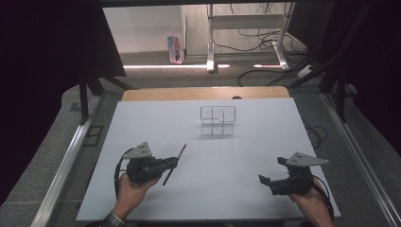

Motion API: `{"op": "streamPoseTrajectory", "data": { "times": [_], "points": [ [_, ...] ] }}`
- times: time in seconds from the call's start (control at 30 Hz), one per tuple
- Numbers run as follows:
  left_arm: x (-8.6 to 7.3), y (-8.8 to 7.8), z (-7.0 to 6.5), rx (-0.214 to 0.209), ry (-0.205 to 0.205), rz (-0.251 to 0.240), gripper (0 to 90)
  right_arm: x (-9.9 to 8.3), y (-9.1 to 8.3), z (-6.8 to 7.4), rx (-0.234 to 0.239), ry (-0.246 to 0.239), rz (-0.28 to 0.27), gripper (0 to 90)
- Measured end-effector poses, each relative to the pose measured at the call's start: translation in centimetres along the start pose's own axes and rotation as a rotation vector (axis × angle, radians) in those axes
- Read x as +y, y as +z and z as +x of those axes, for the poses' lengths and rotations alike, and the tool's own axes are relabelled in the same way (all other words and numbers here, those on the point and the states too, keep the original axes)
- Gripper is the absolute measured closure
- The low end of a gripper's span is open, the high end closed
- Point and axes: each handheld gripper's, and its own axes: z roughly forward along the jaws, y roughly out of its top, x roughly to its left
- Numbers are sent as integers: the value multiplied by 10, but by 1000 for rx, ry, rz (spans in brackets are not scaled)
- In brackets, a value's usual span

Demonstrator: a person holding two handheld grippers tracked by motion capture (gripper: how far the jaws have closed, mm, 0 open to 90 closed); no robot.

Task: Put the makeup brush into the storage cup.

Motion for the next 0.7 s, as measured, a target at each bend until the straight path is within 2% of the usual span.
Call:
{"op": "streamPoseTrajectory", "data": {
  "times": [0.3, 0.43, 0.7],
  "points": [
    [3, 9, -2, -6, 13, 8, 843, 11, 8, 3, 49, 31, -34, 11],
    [5, 12, -2, -7, 16, 6, 843, 16, 11, 5, 70, 48, -28, 18],
    [7, 20, -4, -16, 23, 13, 843, 26, 22, 12, 103, 53, -36, 11]
  ]
}}
